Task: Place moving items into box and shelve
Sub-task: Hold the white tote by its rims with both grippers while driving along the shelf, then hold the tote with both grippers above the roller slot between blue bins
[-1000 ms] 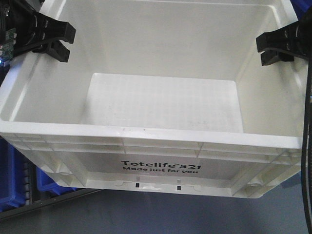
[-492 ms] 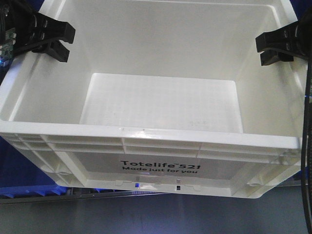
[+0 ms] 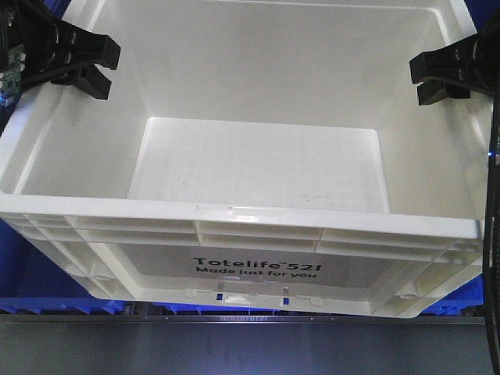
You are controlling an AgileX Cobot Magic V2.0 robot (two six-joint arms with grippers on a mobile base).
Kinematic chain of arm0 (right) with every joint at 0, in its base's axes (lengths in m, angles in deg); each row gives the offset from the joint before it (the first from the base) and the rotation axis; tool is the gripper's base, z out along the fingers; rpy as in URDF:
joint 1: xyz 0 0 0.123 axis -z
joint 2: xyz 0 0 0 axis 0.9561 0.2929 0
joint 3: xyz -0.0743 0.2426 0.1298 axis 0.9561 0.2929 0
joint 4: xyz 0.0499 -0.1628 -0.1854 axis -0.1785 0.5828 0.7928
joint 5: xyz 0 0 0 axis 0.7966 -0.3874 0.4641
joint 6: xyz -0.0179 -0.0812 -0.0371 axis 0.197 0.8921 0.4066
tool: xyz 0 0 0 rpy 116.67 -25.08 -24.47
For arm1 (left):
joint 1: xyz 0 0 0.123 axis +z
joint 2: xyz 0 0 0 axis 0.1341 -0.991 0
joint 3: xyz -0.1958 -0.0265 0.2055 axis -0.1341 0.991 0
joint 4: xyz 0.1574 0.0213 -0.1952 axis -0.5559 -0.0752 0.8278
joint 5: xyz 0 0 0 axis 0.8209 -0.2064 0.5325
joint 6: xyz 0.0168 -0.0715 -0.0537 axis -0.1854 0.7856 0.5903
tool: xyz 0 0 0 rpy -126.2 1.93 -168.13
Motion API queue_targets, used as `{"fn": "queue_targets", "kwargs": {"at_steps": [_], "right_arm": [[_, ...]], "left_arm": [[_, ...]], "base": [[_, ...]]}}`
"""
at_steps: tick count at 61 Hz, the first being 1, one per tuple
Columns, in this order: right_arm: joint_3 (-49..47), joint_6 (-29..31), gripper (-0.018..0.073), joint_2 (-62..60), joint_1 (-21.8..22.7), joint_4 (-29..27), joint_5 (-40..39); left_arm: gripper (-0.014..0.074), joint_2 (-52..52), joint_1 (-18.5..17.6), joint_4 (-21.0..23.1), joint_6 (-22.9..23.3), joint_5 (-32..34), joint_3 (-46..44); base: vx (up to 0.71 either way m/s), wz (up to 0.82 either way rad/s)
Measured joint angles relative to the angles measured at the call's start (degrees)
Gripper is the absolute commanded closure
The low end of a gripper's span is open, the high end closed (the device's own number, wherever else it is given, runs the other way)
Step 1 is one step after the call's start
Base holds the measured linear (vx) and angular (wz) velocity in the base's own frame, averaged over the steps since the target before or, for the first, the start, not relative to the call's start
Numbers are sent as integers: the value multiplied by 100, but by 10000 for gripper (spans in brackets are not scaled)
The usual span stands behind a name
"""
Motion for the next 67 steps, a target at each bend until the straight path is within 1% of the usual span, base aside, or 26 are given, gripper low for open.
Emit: {"fn": "queue_targets", "kwargs": {"at_steps": [67], "right_arm": [[0,0,565,0,0,5,21]], "left_arm": [[601,0,0,15,0,-5,0]], "base": [[3,2]]}}
